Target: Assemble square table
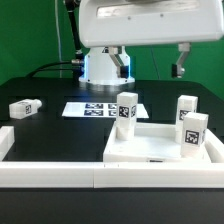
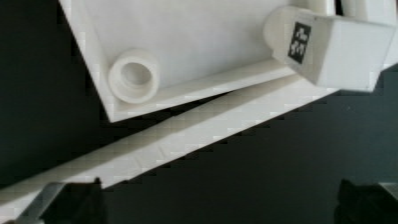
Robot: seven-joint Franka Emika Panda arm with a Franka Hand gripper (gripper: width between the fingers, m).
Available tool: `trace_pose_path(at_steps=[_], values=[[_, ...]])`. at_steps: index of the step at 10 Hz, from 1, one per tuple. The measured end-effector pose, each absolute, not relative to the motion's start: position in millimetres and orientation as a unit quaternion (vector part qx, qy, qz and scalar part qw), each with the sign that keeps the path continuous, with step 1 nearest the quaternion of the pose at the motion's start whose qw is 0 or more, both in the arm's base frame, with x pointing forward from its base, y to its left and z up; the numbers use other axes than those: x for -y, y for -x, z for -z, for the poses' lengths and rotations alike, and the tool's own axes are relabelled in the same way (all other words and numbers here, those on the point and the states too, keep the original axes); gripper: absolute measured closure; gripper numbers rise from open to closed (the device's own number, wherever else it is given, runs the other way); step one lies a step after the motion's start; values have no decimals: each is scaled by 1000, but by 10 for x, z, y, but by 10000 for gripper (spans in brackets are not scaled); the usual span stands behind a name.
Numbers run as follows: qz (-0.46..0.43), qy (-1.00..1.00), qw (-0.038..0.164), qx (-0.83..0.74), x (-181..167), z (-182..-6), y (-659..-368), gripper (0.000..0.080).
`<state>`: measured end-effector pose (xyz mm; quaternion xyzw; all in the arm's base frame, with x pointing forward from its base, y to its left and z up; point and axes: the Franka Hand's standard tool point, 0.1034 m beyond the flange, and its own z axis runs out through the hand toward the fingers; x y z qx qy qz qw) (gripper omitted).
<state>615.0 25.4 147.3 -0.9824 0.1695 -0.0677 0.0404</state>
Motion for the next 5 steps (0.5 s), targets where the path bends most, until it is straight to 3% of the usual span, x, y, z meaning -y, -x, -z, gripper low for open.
trace_pose_path(at_steps=[3,5], values=[[72,995,32,-62,-217,-1464,-6140,150],[69,997,24,29,4,-1408,-5919,150]])
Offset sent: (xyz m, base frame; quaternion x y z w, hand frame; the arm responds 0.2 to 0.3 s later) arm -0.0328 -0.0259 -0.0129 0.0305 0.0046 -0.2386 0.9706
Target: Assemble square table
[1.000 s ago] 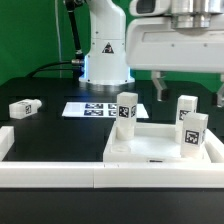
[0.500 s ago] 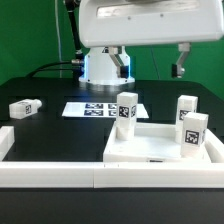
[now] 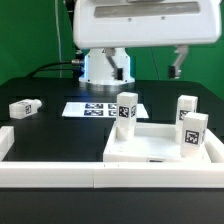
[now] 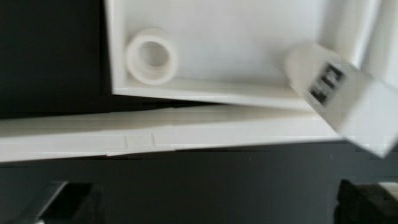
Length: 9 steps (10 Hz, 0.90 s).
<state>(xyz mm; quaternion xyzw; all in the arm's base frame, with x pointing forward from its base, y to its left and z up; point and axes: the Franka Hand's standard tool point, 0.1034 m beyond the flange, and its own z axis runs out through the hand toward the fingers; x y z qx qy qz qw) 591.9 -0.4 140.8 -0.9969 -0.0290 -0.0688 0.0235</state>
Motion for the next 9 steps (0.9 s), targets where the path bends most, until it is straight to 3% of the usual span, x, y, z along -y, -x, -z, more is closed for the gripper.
trace_pose_path(at_steps=[3,9], values=[[60,983,10,176,491,-1309,-5571,150],[56,970,3,237,673,-1281,-5454,150]])
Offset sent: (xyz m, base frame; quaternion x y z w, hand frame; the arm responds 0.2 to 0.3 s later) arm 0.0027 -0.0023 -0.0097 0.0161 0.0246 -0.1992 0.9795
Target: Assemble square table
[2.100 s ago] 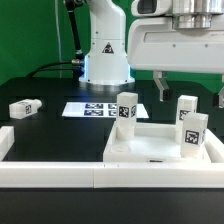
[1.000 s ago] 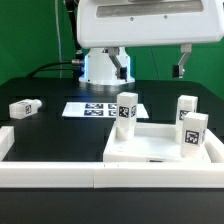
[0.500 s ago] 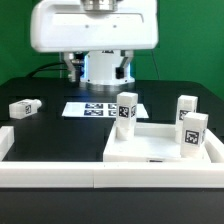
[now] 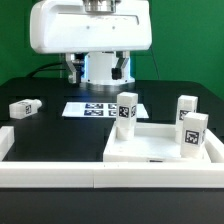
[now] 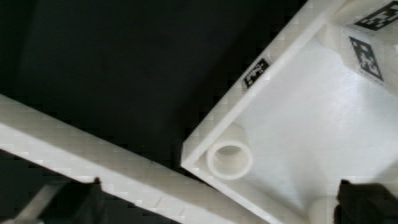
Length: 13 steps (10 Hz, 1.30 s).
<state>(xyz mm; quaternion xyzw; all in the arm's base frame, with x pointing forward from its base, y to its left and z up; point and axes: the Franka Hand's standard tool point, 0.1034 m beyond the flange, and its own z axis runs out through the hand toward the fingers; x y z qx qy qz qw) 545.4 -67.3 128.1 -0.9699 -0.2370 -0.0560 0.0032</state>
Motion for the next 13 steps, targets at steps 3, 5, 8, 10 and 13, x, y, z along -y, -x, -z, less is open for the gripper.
trace_pose_path(at_steps=[3,5,8,10,13], values=[[21,988,62,141,1311,-1236,-4873,150],[30,989,53,135,1521,-1258,-4891,150],[-2,989,59,136,1469,-1235,-4859,150],[-11,997,75,35,1742,-1123,-4595,150],[-25,995,92,-6,1981,-1010,-4431,150]])
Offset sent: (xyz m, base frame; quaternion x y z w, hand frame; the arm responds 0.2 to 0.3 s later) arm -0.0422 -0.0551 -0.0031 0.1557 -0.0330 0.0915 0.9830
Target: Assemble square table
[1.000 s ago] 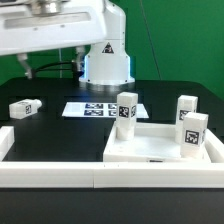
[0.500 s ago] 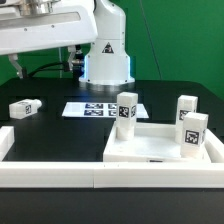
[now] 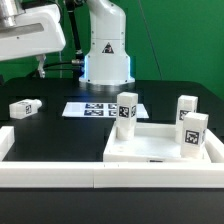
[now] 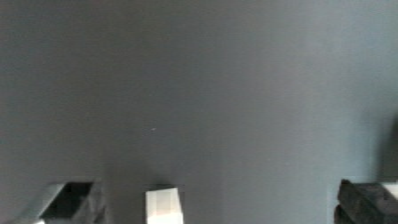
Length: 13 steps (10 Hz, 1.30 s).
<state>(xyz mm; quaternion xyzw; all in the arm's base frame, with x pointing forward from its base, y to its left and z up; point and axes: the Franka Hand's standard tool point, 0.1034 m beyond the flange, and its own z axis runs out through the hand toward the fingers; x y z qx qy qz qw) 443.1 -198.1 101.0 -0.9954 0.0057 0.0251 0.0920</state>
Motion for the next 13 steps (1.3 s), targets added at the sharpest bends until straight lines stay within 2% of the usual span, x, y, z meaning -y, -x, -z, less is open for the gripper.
trace_pose_path(at_steps=[3,4,5,6,7,11,12,13], values=[[-36,995,94,-7,1961,-960,-4418,150],[-54,994,94,-18,1985,-861,-4358,150],[-121,986,105,-46,2031,-770,-4195,150],[-187,974,105,-71,2119,-716,-4117,150],[-234,961,118,-85,2161,-693,-4121,150],[-338,927,150,-71,2082,-649,-4089,150],[-362,917,154,-70,2090,-605,-4084,150],[-373,912,149,-83,2203,-487,-4009,150]])
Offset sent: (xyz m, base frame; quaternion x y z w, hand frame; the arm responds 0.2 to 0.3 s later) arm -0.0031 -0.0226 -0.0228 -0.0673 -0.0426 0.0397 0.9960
